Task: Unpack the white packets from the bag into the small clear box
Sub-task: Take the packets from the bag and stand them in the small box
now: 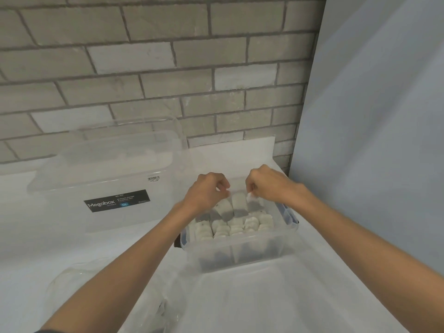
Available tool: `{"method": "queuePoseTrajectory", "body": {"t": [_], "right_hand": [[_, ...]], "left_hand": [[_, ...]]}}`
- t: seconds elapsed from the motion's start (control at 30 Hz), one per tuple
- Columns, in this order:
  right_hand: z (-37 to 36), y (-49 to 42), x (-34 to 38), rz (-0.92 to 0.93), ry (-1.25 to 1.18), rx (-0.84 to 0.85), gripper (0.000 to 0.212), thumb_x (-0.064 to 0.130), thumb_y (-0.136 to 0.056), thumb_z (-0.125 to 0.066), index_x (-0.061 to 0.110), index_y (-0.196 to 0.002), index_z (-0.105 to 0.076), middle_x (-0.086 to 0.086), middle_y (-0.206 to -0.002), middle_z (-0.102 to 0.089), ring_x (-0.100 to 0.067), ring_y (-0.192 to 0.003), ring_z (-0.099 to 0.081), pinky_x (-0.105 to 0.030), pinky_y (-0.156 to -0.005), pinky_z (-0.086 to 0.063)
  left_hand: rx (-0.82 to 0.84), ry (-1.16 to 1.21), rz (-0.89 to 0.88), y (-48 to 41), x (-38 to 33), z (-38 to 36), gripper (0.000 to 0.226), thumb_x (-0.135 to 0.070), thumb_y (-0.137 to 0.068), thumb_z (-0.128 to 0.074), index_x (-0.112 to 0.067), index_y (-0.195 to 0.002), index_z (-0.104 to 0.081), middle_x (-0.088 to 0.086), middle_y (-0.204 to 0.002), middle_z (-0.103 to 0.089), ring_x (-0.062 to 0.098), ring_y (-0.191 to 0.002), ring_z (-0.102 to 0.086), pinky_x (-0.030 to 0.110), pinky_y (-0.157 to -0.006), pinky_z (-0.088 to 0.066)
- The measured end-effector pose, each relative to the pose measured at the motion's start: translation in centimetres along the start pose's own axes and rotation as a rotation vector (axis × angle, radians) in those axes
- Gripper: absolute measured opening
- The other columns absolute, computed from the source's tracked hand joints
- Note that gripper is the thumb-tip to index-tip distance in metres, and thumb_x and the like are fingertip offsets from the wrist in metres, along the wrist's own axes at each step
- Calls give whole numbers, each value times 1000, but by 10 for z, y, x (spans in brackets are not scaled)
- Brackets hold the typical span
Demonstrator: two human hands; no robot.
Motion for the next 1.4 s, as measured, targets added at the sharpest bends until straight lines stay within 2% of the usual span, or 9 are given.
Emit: {"method": "queuePoseTrajectory", "body": {"t": [0.1, 0.2, 0.43, 0.73, 0.83, 0.97, 1.03, 1.13, 1.4], "right_hand": [[-10, -2, 9, -16, 200, 63, 25, -5, -85, -54, 8, -105, -62, -15, -114, -55, -33, -91, -59, -30, -67, -37], [-19, -4, 13, -14, 327, 52, 33, -10, -84, -51, 4, -113, -59, -16, -117, -57, -34, -103, -61, -30, -69, -35], [-23, -5, 10, -19, 448, -30, 30, -10, -82, -55, 8, -105, -60, -12, -109, -62, -30, -99, -64, -30, -75, -31], [-24, -5, 1, -7, 489, -69, 38, -11, -75, -62, 13, -104, -65, -7, -102, -67, -25, -100, -61, -34, -92, -34], [-25, -5, 2, -4, 515, -83, 35, -10, -75, -63, 15, -100, -65, -5, -98, -68, -24, -97, -61, -35, -93, -33], [-24, -6, 4, -11, 560, -115, 28, -7, -78, -62, 15, -95, -65, -5, -94, -68, -24, -94, -60, -36, -93, -33], [-24, -6, 5, -10, 585, -113, 25, -7, -77, -63, 14, -90, -62, -5, -92, -67, -24, -94, -59, -38, -96, -32], [-25, -6, 6, -4, 617, -121, 27, -7, -76, -64, 16, -79, -50, -5, -89, -67, -24, -94, -59, -39, -98, -31], [-26, -7, 7, -24, 618, -96, 31, -1, -78, -66, 15, -69, -41, -4, -86, -66, -24, -91, -57, -40, -98, -30]], "left_hand": [[24, -143, 47, 5, 6, 0, 13, -22, -88, -64, -19, -101, -65, 1, -103, -65, 20, -97, -60, 37, -86, -51], [2, -328, 112, 8, 6, 0, 17, -22, -90, -59, -16, -104, -64, 5, -109, -62, 27, -99, -59, 34, -81, -48], [76, -748, 119, 10, 3, -15, 31, -26, -96, -53, -5, -119, -52, 11, -117, -55, 30, -105, -59, 31, -76, -42], [38, -796, 29, 2, 2, -26, 17, -13, -95, -51, -10, -111, -57, 9, -109, -58, 28, -94, -62, 30, -68, -38], [-6, -810, -23, -1, -4, -26, 9, -10, -94, -52, -13, -101, -58, 4, -91, -57, 27, -84, -61, 30, -63, -37], [-73, -879, -86, -5, -8, -27, 15, -8, -90, -59, -19, -89, -49, -4, -65, -33, 21, -65, -45, 28, -58, -31], [-71, -917, -110, -5, -7, -29, 21, -10, -90, -61, -18, -88, -42, -3, -66, -38, 20, -63, -44, 29, -57, -31], [-54, -969, -122, -5, -6, -31, 16, -12, -92, -59, -15, -104, -48, 1, -85, -62, 22, -70, -58, 29, -58, -34], [-29, -966, -166, -2, -8, -28, 12, -5, -94, -47, -11, -103, -52, 5, -93, -63, 27, -81, -64, 30, -60, -34]]}}
Point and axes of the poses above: each hand's wrist, its own y-axis away from the middle knuckle, its own z-axis out of the back of the hand, x = y × z, the point moved 3 cm from there along -y, towards the middle knuckle
